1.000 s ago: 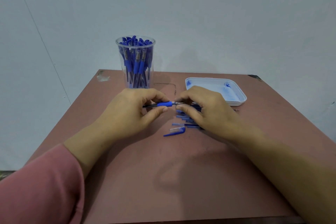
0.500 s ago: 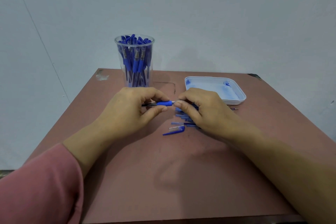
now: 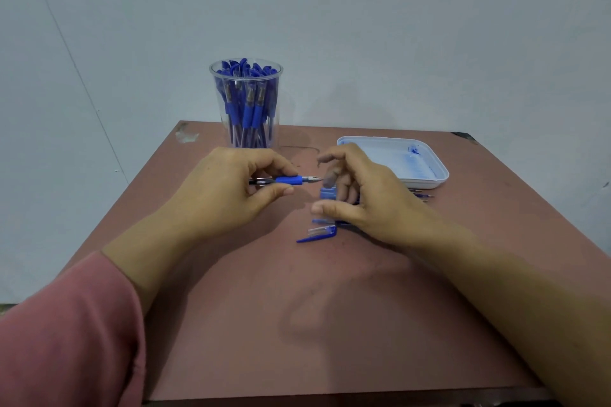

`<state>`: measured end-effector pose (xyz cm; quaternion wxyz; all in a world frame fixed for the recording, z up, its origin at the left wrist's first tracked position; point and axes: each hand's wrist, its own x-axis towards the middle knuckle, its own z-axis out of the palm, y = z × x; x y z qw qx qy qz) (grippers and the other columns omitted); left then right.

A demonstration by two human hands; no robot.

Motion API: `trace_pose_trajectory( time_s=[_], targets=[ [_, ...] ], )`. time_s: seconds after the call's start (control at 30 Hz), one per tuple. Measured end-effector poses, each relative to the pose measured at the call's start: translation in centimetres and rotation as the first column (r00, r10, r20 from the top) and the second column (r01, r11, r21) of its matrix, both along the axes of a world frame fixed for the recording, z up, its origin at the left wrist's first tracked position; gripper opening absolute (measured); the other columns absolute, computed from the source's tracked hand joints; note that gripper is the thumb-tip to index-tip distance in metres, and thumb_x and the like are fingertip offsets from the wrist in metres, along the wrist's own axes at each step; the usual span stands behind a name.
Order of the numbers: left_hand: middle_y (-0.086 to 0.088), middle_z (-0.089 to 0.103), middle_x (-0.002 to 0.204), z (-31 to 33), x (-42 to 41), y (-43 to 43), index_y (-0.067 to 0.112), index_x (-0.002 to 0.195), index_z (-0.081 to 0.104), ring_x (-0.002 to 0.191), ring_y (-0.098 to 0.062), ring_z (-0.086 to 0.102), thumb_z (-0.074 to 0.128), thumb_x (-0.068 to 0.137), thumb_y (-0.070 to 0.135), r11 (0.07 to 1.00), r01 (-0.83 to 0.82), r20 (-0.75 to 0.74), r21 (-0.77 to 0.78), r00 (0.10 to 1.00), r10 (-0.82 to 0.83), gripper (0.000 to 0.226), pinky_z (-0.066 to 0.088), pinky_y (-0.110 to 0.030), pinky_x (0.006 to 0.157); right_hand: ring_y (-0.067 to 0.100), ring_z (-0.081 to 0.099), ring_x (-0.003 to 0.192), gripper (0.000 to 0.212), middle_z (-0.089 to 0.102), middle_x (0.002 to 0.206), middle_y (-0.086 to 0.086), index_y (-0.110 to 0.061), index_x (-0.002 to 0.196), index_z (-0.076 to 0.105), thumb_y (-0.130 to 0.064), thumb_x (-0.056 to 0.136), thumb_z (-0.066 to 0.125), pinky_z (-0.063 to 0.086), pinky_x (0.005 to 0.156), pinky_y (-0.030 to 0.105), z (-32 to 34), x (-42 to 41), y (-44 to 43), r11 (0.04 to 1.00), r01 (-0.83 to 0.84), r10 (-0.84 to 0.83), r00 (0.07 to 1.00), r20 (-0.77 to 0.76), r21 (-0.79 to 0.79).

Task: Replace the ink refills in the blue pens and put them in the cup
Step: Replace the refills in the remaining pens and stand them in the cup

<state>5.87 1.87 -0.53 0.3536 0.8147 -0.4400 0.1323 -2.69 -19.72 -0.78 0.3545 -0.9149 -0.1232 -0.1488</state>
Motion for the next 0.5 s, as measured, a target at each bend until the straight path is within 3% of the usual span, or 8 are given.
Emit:
trace_pose_trajectory(
  time_s=[0.07, 0.17, 0.23, 0.4, 0.5],
  targets=[
    [0.022, 0.069, 0.086, 0.1, 0.6, 0.6, 0.042, 0.094, 0.067, 0.074, -0.005, 0.064, 0.069, 0.081, 0.045, 0.999, -0.035, 0.012, 0.006, 0.999, 0.035, 0.014, 0.055, -0.033, 0.069, 0.008, 0.052, 0.079, 0.05, 0.057, 0.095, -0.014, -0.036, 0.115, 0.049, -0.047, 0.075, 0.077, 0.041, 0.07, 0.012, -0.1, -0.2, -0.7, 0.998, 0.002, -0.006, 0.997, -0.073, -0.057],
    [0.021, 0.068, 0.083, 0.1, 0.9, 1.0, 0.046, 0.097, 0.062, 0.07, -0.008, 0.064, 0.062, 0.077, 0.052, 0.998, -0.059, 0.026, -0.008, 0.998, 0.059, 0.021, 0.054, -0.035, 0.068, 0.006, 0.049, 0.096, 0.038, 0.054, 0.098, -0.018, -0.038, 0.107, 0.061, -0.06, 0.077, 0.066, 0.041, 0.082, 0.019, -0.2, -0.6, -0.9, 0.942, -0.078, 0.068, 0.997, -0.042, -0.328],
    [0.022, 0.068, 0.083, 0.3, 0.8, 1.0, 0.045, 0.097, 0.063, 0.069, -0.009, 0.064, 0.06, 0.076, 0.056, 0.998, -0.055, 0.034, -0.016, 0.998, 0.056, 0.024, 0.054, -0.034, 0.067, 0.009, 0.045, 0.1, 0.035, 0.051, 0.101, -0.013, -0.039, 0.106, 0.067, -0.061, 0.081, 0.06, 0.041, 0.089, 0.026, -0.3, -0.7, -0.6, 0.896, -0.129, 0.121, 0.992, -0.047, -0.425],
    [0.024, 0.068, 0.084, 0.3, 0.8, 1.0, 0.042, 0.094, 0.066, 0.068, -0.01, 0.064, 0.064, 0.078, 0.049, 0.998, -0.05, 0.033, -0.024, 0.998, 0.051, 0.019, 0.054, -0.032, 0.066, 0.006, 0.044, 0.101, 0.014, 0.053, 0.104, -0.015, -0.032, 0.098, 0.067, -0.041, 0.086, 0.067, 0.037, 0.09, 0.021, -0.1, -0.9, 0.2, 0.909, -0.148, 0.149, 0.988, -0.027, -0.39],
    [0.023, 0.068, 0.084, 0.3, 0.6, 1.0, 0.041, 0.094, 0.068, 0.069, -0.01, 0.064, 0.07, 0.08, 0.044, 0.998, -0.051, 0.028, -0.021, 0.998, 0.052, 0.014, 0.053, -0.03, 0.065, 0.001, 0.056, 0.09, 0.01, 0.062, 0.091, -0.018, -0.03, 0.096, 0.064, -0.034, 0.088, 0.067, 0.042, 0.078, 0.013, 0.6, -0.9, -0.2, 0.981, -0.022, 0.032, 0.998, 0.049, -0.194]
  ],
)
